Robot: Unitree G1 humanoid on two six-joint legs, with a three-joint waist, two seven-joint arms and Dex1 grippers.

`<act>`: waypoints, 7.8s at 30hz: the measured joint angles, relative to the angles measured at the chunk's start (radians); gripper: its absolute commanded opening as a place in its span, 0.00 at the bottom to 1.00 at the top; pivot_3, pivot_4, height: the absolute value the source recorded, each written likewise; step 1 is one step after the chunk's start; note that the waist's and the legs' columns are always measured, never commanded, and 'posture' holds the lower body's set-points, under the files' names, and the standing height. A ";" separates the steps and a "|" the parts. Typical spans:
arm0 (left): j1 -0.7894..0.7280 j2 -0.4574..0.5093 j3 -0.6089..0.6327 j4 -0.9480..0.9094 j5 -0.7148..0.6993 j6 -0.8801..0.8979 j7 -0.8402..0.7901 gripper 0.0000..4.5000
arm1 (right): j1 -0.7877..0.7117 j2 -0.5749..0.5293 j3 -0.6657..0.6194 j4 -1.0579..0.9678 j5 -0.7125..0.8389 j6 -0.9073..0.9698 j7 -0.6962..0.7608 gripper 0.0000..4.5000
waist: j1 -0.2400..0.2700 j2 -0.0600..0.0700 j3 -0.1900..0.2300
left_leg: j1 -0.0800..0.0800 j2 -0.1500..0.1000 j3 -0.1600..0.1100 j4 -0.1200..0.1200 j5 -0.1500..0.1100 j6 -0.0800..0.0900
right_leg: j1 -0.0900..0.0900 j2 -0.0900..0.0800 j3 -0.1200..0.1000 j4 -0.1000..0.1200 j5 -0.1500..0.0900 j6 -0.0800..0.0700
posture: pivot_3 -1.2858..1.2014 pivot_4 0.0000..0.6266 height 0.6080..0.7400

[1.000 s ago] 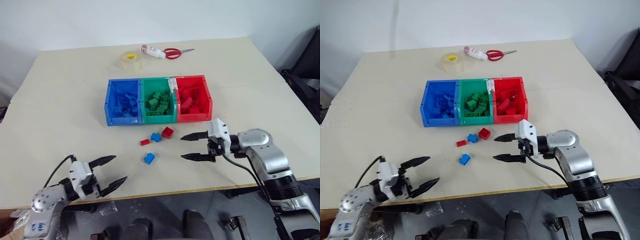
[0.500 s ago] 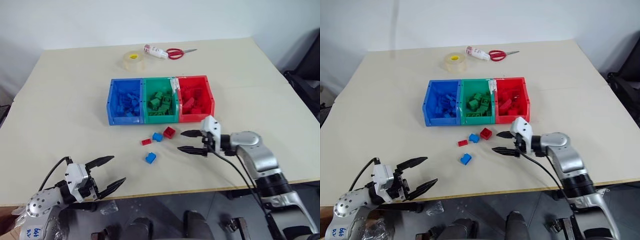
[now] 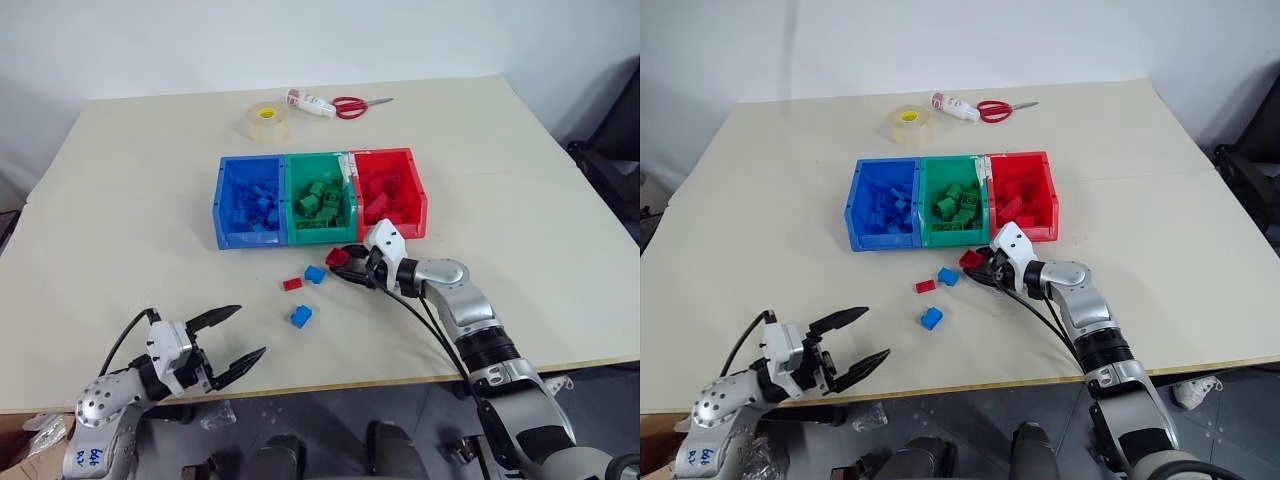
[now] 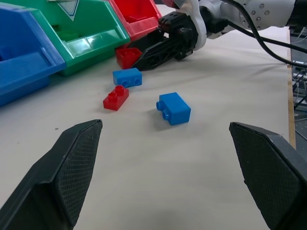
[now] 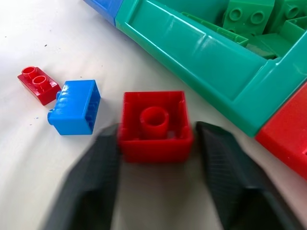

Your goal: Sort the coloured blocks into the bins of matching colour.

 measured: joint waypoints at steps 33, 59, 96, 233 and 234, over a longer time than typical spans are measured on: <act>-0.099 -0.015 -0.058 0.106 0.009 -0.012 -0.023 1.00 | 0.078 -0.244 -0.161 -0.293 0.177 0.189 0.119 0.99 | 0.011 0.000 0.000 | 0.000 0.000 0.001 0.001 -0.001 0.001 | 0.000 0.000 0.000 -0.001 0.000 0.000 | 0.52 0.24 1.00; -0.033 0.030 -0.059 0.009 0.064 0.041 0.020 1.00 | 0.309 -0.403 -0.134 -0.475 0.232 0.169 0.332 0.99 | 0.021 0.000 0.000 | 0.001 0.002 0.006 0.001 -0.002 0.002 | 0.001 0.000 0.000 -0.007 0.000 0.001 | 0.52 0.24 1.00; -0.319 -0.111 -0.256 0.004 0.286 0.248 0.284 0.20 | 0.324 -0.366 -0.134 -0.470 0.230 0.131 0.252 1.00 | 0.038 0.000 0.000 | 0.002 0.001 0.007 0.003 -0.002 0.001 | 0.001 -0.001 0.000 -0.005 0.001 0.001 | 0.52 0.24 1.00; -0.681 -0.054 -0.220 0.338 0.239 0.196 0.002 0.74 | 0.388 -0.354 -0.171 -0.534 0.249 0.108 0.149 1.00 | 0.009 -0.006 0.004 | -0.013 0.000 0.006 0.015 -0.003 0.003 | -0.011 -0.001 -0.001 0.005 0.005 0.004 | 0.52 0.24 1.00; -0.645 -0.029 -0.214 0.296 0.226 0.219 -0.012 0.74 | 0.382 -0.353 -0.166 -0.523 0.248 0.108 0.153 1.00 | 0.010 -0.006 0.004 | -0.013 0.000 0.006 0.015 -0.003 0.003 | -0.011 -0.001 -0.001 0.004 0.005 0.004 | 0.52 0.24 1.00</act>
